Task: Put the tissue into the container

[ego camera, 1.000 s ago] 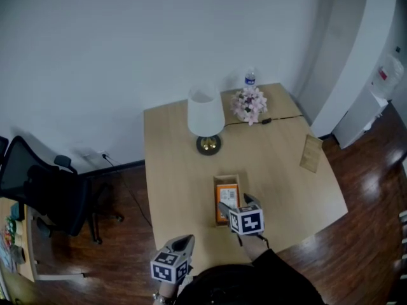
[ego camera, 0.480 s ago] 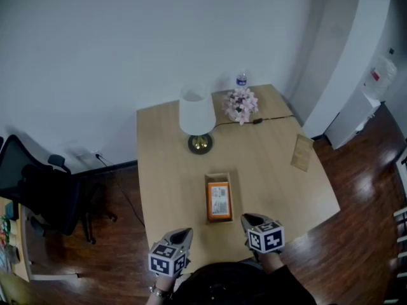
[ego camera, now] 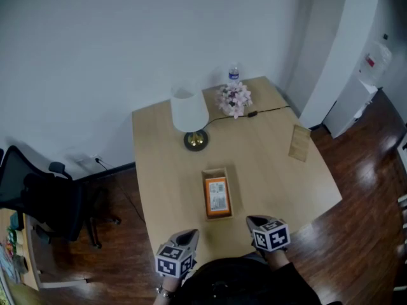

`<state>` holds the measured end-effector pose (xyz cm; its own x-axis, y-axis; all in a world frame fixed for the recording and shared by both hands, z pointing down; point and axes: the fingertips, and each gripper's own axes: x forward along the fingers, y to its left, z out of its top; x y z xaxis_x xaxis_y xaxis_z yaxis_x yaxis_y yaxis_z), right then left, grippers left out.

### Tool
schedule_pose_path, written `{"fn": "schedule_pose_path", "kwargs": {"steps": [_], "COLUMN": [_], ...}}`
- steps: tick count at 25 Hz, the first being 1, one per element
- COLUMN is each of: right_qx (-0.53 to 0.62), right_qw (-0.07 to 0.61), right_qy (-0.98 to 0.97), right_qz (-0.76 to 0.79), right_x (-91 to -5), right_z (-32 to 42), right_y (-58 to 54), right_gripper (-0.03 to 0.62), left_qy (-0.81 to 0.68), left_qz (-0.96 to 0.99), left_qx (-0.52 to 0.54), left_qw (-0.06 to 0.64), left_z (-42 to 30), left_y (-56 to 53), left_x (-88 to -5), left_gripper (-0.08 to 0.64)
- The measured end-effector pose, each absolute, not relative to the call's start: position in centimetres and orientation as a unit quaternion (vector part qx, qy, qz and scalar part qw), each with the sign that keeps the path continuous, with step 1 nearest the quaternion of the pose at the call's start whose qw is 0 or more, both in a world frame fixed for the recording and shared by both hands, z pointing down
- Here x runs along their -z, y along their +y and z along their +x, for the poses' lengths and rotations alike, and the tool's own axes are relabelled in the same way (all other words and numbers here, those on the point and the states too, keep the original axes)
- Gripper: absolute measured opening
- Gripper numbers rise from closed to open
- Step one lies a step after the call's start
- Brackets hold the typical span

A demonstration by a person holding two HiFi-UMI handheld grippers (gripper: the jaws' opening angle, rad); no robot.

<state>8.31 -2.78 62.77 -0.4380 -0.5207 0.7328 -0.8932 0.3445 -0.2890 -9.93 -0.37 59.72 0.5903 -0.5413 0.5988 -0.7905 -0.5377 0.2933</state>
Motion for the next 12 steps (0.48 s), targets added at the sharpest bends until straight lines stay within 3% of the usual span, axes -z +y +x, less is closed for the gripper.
{"fn": "schedule_pose_path", "kwargs": {"steps": [12], "right_qx": [-0.343], "right_qw": [0.267], "right_qy": [-0.783], "right_qz": [0.445], "right_x": [-62.8], "right_z": [7.7], "right_y": [-3.7], "right_gripper": [-0.011], "left_qy": [-0.411], "left_qz": [0.841], "left_qx": [-0.220], "left_qw": [0.274], "left_z": [-11.0], "left_y": [-0.6], "left_x": [-59.3], "left_gripper": [-0.011]}}
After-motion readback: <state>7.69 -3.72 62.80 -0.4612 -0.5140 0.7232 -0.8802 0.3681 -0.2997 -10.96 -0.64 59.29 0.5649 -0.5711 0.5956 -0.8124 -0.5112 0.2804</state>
